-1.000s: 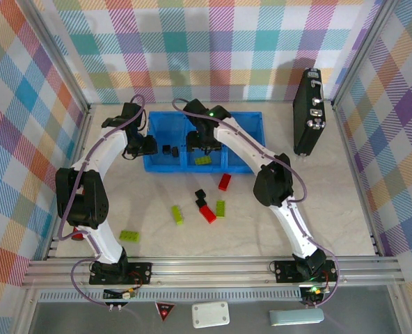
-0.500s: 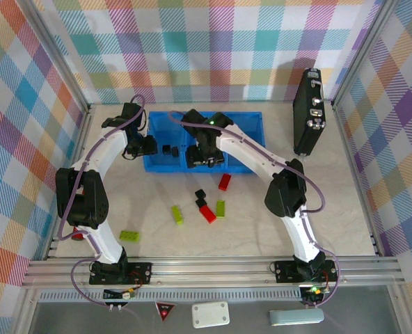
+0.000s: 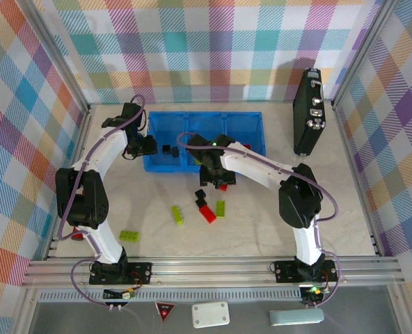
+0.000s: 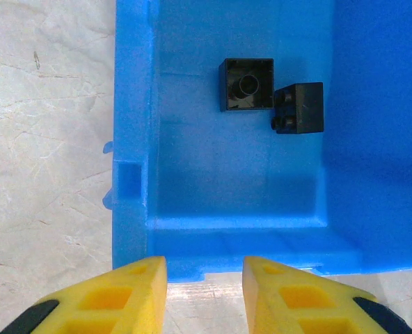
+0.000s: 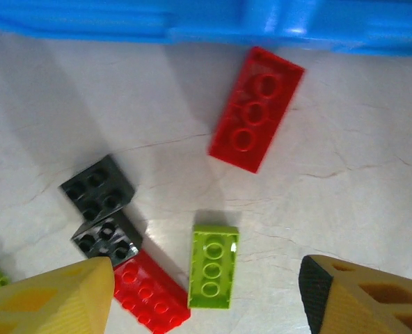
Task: Sort the legos into containers by color
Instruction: Pick up the lego from the center of the table.
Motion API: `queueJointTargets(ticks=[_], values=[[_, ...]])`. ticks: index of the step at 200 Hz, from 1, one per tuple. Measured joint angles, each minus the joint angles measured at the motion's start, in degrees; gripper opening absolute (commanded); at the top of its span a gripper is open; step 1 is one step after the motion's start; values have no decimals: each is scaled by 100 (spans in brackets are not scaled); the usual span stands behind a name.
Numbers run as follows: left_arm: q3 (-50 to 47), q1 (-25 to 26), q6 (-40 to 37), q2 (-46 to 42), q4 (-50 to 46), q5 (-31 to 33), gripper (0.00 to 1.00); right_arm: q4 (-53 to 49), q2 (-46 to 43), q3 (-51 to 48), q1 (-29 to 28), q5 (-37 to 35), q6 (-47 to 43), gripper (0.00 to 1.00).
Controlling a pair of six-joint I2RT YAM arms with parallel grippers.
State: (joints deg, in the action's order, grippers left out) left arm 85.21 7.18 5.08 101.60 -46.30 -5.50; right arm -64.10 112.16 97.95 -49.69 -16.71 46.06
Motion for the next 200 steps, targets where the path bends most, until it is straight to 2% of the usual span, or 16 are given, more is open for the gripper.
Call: queueJointTargets(ticks=[57, 111, 200], values=[[0, 0, 0, 0, 0, 2, 34, 658, -273, -686, 13, -426, 756, 68], [0, 0, -2, 0, 0, 2, 34, 1104, -107, -822, 20, -476, 883, 66], [0, 0, -2, 0, -2, 2, 34, 2063, -2, -1738, 22, -752, 942, 60]])
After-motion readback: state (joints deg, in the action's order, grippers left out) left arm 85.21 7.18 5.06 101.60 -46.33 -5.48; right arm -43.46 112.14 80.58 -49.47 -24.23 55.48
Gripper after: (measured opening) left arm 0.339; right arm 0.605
